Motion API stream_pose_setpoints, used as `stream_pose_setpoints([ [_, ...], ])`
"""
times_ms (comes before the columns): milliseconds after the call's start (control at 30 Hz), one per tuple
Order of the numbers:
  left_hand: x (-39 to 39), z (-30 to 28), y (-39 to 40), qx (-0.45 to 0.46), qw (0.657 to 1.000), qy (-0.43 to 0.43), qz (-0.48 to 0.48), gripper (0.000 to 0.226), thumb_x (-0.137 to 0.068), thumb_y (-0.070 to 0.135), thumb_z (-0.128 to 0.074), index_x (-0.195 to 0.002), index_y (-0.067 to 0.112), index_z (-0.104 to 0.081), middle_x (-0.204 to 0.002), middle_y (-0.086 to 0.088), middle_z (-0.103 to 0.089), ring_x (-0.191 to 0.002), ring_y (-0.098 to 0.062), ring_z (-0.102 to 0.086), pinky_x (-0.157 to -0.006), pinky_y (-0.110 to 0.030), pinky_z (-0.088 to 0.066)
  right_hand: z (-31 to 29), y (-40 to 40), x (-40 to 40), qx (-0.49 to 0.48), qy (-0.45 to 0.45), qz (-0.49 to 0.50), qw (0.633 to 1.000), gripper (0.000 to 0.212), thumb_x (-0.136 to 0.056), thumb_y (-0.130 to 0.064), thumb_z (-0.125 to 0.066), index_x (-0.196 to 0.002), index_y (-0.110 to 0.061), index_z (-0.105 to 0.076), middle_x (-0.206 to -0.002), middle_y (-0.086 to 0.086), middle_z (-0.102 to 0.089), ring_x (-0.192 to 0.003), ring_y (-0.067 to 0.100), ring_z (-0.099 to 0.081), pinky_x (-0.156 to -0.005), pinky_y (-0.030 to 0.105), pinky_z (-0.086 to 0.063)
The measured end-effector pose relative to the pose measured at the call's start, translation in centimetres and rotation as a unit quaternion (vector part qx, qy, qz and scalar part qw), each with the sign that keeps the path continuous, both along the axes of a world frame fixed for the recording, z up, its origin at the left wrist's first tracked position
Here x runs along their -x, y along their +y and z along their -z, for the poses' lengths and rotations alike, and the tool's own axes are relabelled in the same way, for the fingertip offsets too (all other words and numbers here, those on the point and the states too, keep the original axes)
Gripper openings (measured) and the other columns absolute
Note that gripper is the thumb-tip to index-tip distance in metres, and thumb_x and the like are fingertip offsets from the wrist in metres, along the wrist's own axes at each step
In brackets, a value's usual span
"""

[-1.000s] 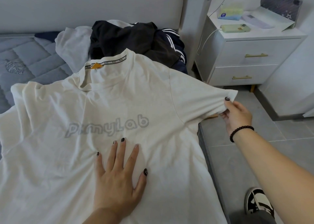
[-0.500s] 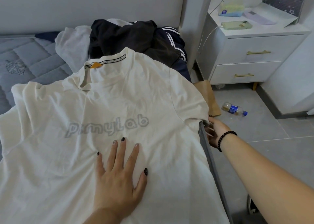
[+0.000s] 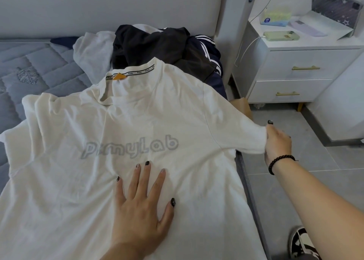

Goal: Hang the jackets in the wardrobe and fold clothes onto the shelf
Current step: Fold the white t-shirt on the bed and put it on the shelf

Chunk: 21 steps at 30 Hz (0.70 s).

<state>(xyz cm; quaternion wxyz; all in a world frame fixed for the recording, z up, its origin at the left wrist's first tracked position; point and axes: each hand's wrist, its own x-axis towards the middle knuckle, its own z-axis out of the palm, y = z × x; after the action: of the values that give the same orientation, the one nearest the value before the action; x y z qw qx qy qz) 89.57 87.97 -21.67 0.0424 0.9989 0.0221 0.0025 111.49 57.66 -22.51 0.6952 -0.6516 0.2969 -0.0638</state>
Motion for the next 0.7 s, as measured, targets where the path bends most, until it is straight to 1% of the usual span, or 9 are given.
stream_pose_setpoints([
  [133,0.0,0.1,0.0,0.000,1.000,-0.006,-0.002,0.070,-0.085,0.058,-0.038,-0.147,0.027,-0.039,-0.158,-0.007,-0.027,-0.146,-0.028,-0.025,-0.113,-0.060,-0.017,1.6,-1.4,2.0,0.108,0.144,-0.106,0.978,0.023,-0.084,-0.028,-0.065,-0.076,-0.008,-0.058,-0.078,0.012,-0.059,-0.075,0.023,-0.056,-0.069,0.033,-0.044],
  [233,-0.1,0.0,-0.1,0.000,1.000,-0.010,-0.001,0.070,-0.084,0.057,-0.038,-0.146,0.026,-0.041,-0.157,-0.009,-0.030,-0.144,-0.029,-0.028,-0.111,-0.060,-0.019,2.5,-0.5,3.5,0.054,0.276,-0.175,0.944,0.029,-0.083,-0.029,-0.071,-0.087,-0.002,-0.062,-0.077,0.013,-0.064,-0.067,0.025,-0.060,-0.057,0.029,-0.051],
  [333,0.0,0.0,-0.1,0.001,1.000,-0.014,-0.001,0.070,-0.084,0.057,-0.038,-0.146,0.025,-0.042,-0.157,-0.009,-0.030,-0.144,-0.030,-0.029,-0.111,-0.061,-0.020,2.4,0.9,3.4,-0.052,0.275,-0.227,0.933,0.034,-0.090,-0.045,-0.057,-0.087,-0.011,-0.061,-0.075,0.005,-0.064,-0.070,0.021,-0.060,-0.067,0.032,-0.051],
  [400,0.0,-0.1,-0.1,0.001,1.000,-0.013,0.000,0.070,-0.084,0.057,-0.038,-0.146,0.025,-0.043,-0.157,-0.009,-0.030,-0.144,-0.030,-0.029,-0.111,-0.061,-0.020,2.3,1.6,2.4,-0.151,0.245,-0.205,0.935,0.047,-0.089,-0.053,-0.054,-0.099,-0.008,-0.062,-0.094,0.009,-0.069,-0.089,0.027,-0.065,-0.082,0.038,-0.053],
  [467,0.0,-0.2,-0.1,-0.004,1.000,-0.009,0.000,0.070,-0.084,0.057,-0.038,-0.146,0.026,-0.041,-0.157,-0.009,-0.030,-0.145,-0.029,-0.027,-0.111,-0.061,-0.020,1.6,2.5,1.6,-0.213,0.244,-0.197,0.925,0.054,-0.084,-0.055,-0.060,-0.102,-0.004,-0.062,-0.095,0.014,-0.073,-0.085,0.028,-0.071,-0.067,0.037,-0.058],
  [500,0.0,-0.2,-0.1,-0.008,1.000,-0.007,-0.001,0.070,-0.085,0.057,-0.038,-0.147,0.026,-0.040,-0.157,-0.009,-0.030,-0.145,-0.029,-0.026,-0.112,-0.062,-0.019,1.3,2.8,1.4,-0.223,0.253,-0.207,0.918,0.052,-0.082,-0.051,-0.064,-0.102,-0.003,-0.063,-0.091,0.015,-0.074,-0.078,0.028,-0.072,-0.058,0.035,-0.058],
  [567,-0.1,-0.1,-0.1,-0.010,1.000,-0.006,-0.003,0.070,-0.085,0.058,-0.037,-0.148,0.026,-0.039,-0.157,-0.009,-0.029,-0.146,-0.028,-0.024,-0.112,-0.062,-0.019,1.2,3.1,1.1,-0.218,0.268,-0.226,0.911,0.043,-0.084,-0.037,-0.066,-0.110,-0.003,-0.064,-0.093,0.016,-0.073,-0.075,0.028,-0.073,-0.055,0.037,-0.059],
  [633,0.0,-0.1,-0.2,-0.008,1.000,-0.005,-0.004,0.070,-0.085,0.058,-0.037,-0.148,0.027,-0.039,-0.157,-0.009,-0.029,-0.146,-0.028,-0.024,-0.112,-0.062,-0.019,0.9,3.1,0.8,-0.189,0.281,-0.223,0.914,0.033,-0.089,-0.022,-0.062,-0.117,-0.004,-0.063,-0.094,0.013,-0.072,-0.076,0.026,-0.070,-0.062,0.038,-0.061],
  [700,-0.1,-0.1,-0.3,-0.007,1.000,-0.007,-0.005,0.070,-0.085,0.058,-0.037,-0.148,0.027,-0.039,-0.157,-0.009,-0.029,-0.146,-0.027,-0.023,-0.112,-0.062,-0.020,0.3,2.8,0.2,-0.106,0.255,-0.190,0.942,0.025,-0.086,-0.016,-0.065,-0.110,-0.008,-0.063,-0.094,0.011,-0.069,-0.080,0.025,-0.066,-0.070,0.035,-0.059],
])
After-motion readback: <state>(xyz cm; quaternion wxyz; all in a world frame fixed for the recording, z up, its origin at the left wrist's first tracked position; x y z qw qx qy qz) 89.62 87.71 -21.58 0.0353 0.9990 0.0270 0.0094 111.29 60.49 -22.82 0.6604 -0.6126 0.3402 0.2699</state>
